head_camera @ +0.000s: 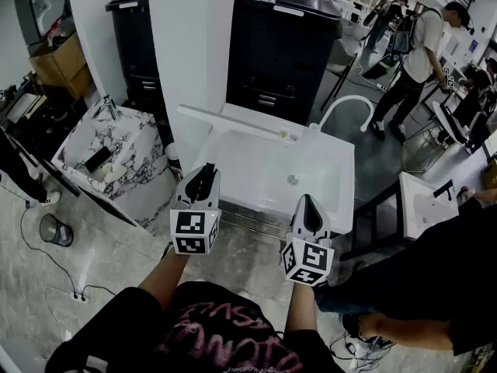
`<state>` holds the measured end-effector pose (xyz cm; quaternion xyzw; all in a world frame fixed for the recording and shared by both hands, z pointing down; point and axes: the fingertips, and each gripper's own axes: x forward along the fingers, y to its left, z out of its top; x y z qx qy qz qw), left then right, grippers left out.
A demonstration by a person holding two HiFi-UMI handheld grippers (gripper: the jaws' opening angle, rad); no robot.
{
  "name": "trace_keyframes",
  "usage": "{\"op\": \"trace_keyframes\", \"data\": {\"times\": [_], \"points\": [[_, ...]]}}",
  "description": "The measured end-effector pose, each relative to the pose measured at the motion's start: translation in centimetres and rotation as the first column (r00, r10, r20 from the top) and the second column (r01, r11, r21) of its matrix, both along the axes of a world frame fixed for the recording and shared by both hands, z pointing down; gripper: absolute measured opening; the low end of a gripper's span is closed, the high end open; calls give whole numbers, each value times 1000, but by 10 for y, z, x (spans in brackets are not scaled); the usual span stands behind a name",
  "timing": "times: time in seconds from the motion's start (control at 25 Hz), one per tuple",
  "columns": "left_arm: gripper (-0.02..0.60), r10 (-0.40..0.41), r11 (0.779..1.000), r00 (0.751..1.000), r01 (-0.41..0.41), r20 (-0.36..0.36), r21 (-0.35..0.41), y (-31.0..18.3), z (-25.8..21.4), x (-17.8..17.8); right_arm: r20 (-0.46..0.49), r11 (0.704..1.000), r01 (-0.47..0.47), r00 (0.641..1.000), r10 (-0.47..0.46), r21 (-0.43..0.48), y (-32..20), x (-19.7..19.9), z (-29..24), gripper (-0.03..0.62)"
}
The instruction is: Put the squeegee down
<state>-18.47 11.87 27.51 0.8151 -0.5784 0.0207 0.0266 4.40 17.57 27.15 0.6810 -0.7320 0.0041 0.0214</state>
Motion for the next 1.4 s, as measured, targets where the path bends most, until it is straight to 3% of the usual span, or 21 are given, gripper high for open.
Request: {"op": "trace_keyframes", "data": {"times": [1.0, 1.4], "points": [[95, 5, 1000, 1000, -5, 7, -29, 22, 8, 14, -1, 1000, 7, 1000, -7, 17, 22, 8, -1, 21], [95, -1, 999, 1000, 1, 21, -33, 32, 4, 43, 3, 1000, 24, 1000, -24, 19, 32, 34, -1, 21]]}}
